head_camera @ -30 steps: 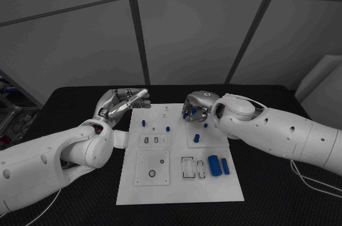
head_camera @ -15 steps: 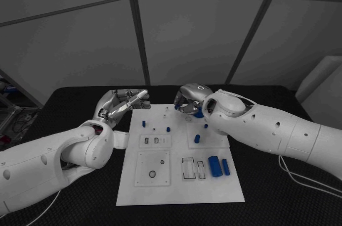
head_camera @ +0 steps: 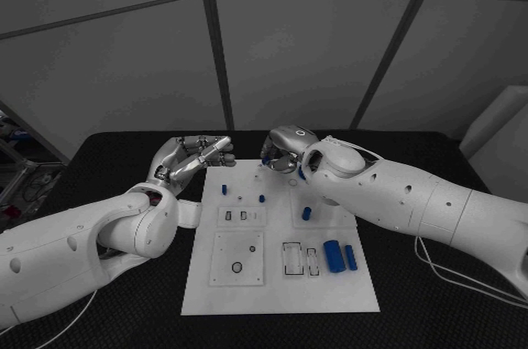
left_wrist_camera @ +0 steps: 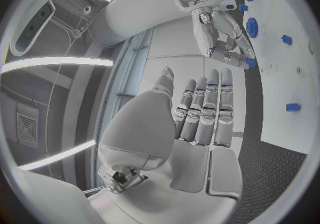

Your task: Assemble the parts on the task board

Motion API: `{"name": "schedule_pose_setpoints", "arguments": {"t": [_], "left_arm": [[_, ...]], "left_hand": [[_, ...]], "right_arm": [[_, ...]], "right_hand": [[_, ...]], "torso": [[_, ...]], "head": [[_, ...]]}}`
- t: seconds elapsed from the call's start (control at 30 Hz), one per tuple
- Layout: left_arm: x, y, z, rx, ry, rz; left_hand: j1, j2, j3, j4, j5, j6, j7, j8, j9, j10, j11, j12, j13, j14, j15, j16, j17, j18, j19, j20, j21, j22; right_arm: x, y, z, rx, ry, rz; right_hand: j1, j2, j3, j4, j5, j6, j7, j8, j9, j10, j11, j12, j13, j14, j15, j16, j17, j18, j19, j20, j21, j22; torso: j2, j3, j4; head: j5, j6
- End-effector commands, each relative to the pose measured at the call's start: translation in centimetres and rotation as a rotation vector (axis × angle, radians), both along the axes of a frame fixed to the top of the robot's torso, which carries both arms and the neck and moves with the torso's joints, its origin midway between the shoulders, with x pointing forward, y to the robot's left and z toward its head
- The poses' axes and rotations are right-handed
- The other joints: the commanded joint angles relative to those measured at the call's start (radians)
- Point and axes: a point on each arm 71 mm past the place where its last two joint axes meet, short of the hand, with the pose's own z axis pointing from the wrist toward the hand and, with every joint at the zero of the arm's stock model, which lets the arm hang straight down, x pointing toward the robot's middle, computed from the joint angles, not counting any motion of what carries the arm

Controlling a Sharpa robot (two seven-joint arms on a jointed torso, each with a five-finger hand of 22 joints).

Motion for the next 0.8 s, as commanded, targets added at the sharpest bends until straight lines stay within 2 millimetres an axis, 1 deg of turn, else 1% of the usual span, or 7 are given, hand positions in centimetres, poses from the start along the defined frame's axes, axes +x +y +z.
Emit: {"name": "schedule_pose_setpoints", "arguments": {"t": [0.03, 0.17, 0.2, 0.33, 0.47, 0.7, 0.8], "left_arm": [[0.0, -0.2, 0.2, -0.002, -0.013, -0.014], [0.0, -0.2, 0.3, -0.003, -0.014, -0.015], [0.0, -0.3, 0.3, -0.003, -0.014, -0.015], [0.0, -0.3, 0.3, -0.004, -0.015, -0.016], [0.0, -0.3, 0.4, -0.004, -0.016, -0.017], [0.0, -0.4, 0.4, -0.005, -0.016, -0.020], [0.0, -0.4, 0.4, -0.005, -0.017, -0.020]], "left_hand": [[-0.006, 0.001, -0.005, -0.002, -0.005, 0.001, 0.006, -0.006, -0.001, -0.002, 0.004, -0.006, -0.001, 0.004, 0.001, -0.004, 0.001, -0.010, 0.006, 0.002, 0.003, 0.001], [-0.006, 0.001, -0.005, -0.002, -0.005, 0.001, 0.006, -0.006, -0.001, -0.002, 0.004, -0.006, -0.001, 0.004, 0.001, -0.004, 0.001, -0.010, 0.006, 0.002, 0.003, 0.001], [-0.006, 0.001, -0.006, -0.002, -0.005, 0.001, 0.006, -0.006, -0.001, -0.002, 0.004, -0.006, -0.001, 0.003, 0.001, -0.004, 0.001, -0.010, 0.006, 0.002, 0.003, 0.001], [-0.006, 0.001, -0.006, -0.003, -0.005, 0.001, 0.006, -0.007, -0.001, -0.003, 0.005, -0.007, -0.001, 0.003, 0.002, -0.005, 0.002, -0.010, 0.005, 0.003, 0.003, 0.001], [-0.006, 0.001, -0.006, -0.003, -0.005, 0.001, 0.006, -0.007, -0.001, -0.003, 0.005, -0.007, -0.001, 0.003, 0.002, -0.005, 0.002, -0.010, 0.005, 0.003, 0.003, 0.001], [-0.006, 0.001, -0.006, -0.003, -0.005, 0.001, 0.006, -0.007, -0.001, -0.003, 0.005, -0.007, -0.001, 0.003, 0.002, -0.005, 0.002, -0.010, 0.005, 0.003, 0.003, 0.001], [-0.006, 0.001, -0.006, -0.003, -0.005, 0.001, 0.006, -0.007, -0.001, -0.003, 0.005, -0.007, -0.001, 0.003, 0.002, -0.005, 0.002, -0.010, 0.005, 0.003, 0.003, 0.001]], "right_arm": [[0.2, 0.2, 0.1, 0.002, -0.006, 0.009], [0.5, 0.5, -0.1, -0.005, 0.001, 0.006], [0.5, 0.6, -0.1, -0.005, 0.002, 0.006], [0.6, 0.8, -0.3, -0.010, 0.008, 0.005], [0.8, 1.2, -0.4, -0.014, 0.013, 0.007], [1.0, 1.4, -0.6, -0.029, 0.031, 0.004], [1.0, 1.5, -0.8, -0.042, 0.046, 0.004]], "right_hand": [[0.008, -0.004, 0.005, 0.000, 0.005, 0.005, 0.004, 0.001, 0.001, 0.007, 0.001, -0.006, 0.001, 0.043, -0.005, 0.006, 0.000, -0.008, 0.001, 0.000, 0.007, 0.001], [0.007, -0.005, 0.005, 0.000, 0.004, 0.005, 0.004, 0.001, 0.001, 0.006, 0.002, -0.007, 0.001, 0.043, -0.005, 0.006, 0.000, -0.008, 0.001, 0.001, 0.007, 0.001], [0.007, -0.005, 0.005, 0.000, 0.004, 0.005, 0.004, 0.001, 0.001, 0.006, 0.002, -0.007, 0.001, 0.043, -0.005, 0.006, 0.000, -0.008, 0.001, 0.001, 0.007, 0.001], [0.006, -0.006, 0.005, 0.000, 0.004, 0.004, 0.004, 0.000, 0.001, 0.006, 0.002, -0.007, 0.001, 0.043, -0.004, 0.006, 0.001, -0.008, 0.000, 0.001, 0.007, 0.000], [0.006, -0.006, 0.005, 0.000, 0.004, 0.004, 0.004, 0.000, 0.001, 0.006, 0.002, -0.007, 0.001, 0.043, -0.004, 0.006, 0.001, -0.008, 0.000, 0.001, 0.007, 0.000], [0.004, -0.007, 0.005, 0.001, 0.003, 0.003, 0.005, -0.001, 0.001, 0.005, 0.003, -0.008, 0.001, 0.043, -0.004, 0.006, 0.000, -0.008, -0.002, 0.001, 0.007, 0.000], [0.002, -0.008, 0.006, 0.002, 0.002, 0.002, 0.005, -0.002, 0.001, 0.004, 0.003, -0.009, 0.001, 0.042, -0.003, 0.006, -0.001, -0.007, -0.003, 0.002, 0.007, -0.001]], "torso": [[0.000, 0.0001, -0.0015], [0.000, -0.0005, 0.0010], [0.000, 0.0000, 0.0002], [0.002, -0.0003, 0.0021], [0.001, -0.0005, 0.0010], [0.001, -0.0010, 0.0022], [0.002, -0.0005, 0.0022]], "head": [[0.002, -0.001], [0.002, -0.003], [0.003, -0.003], [0.003, -0.003], [0.003, -0.005], [0.003, -0.008], [0.004, -0.008]]}}
